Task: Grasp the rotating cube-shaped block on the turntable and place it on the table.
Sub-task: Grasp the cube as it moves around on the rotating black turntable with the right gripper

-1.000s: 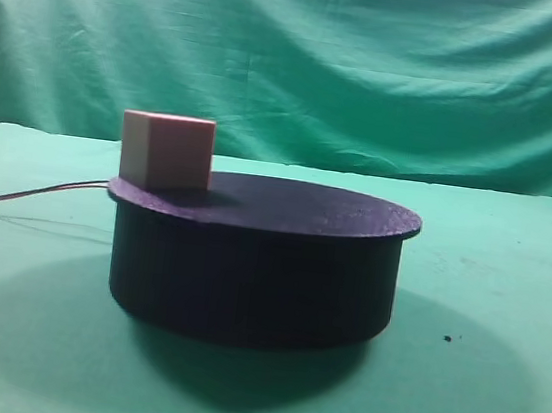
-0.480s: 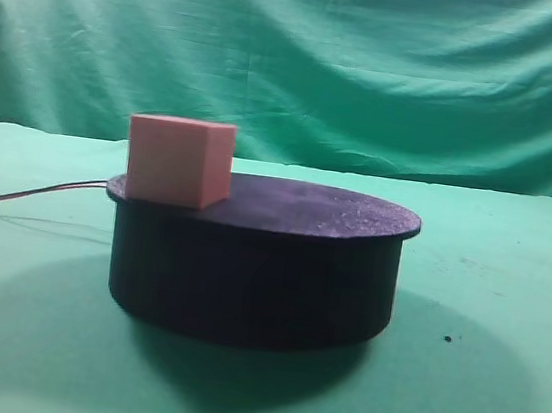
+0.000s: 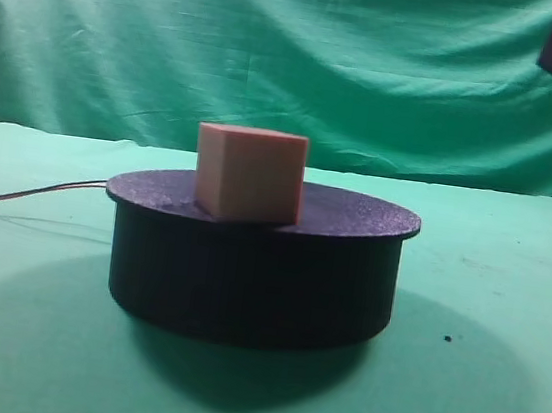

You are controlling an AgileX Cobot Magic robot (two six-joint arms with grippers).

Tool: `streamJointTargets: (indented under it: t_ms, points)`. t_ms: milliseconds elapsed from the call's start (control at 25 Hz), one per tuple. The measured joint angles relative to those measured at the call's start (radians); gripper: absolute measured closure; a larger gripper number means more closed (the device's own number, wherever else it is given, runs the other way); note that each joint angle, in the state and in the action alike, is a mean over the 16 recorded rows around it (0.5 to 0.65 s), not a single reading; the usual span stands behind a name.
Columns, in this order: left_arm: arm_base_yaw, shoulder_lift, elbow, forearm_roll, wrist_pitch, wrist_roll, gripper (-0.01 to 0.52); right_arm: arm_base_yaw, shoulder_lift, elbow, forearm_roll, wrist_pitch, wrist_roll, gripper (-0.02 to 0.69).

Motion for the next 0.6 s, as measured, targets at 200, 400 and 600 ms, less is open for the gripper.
streamJointTargets:
  t_ms: [200,400,600]
  points:
    - [0.000,0.000,0.000,0.000,0.000,0.000,0.514,0.001,0.049,-0.034,0.040,0.010,0.000,0.151]
    - [0.000,0.000,0.000,0.000,0.000,0.000,0.514,0.001,0.098,-0.041,0.073,0.008,-0.019,0.046]
    - [0.000,0.000,0.000,0.000,0.000,0.000,0.514,0.001,0.160,-0.043,0.070,-0.018,-0.050,0.104]
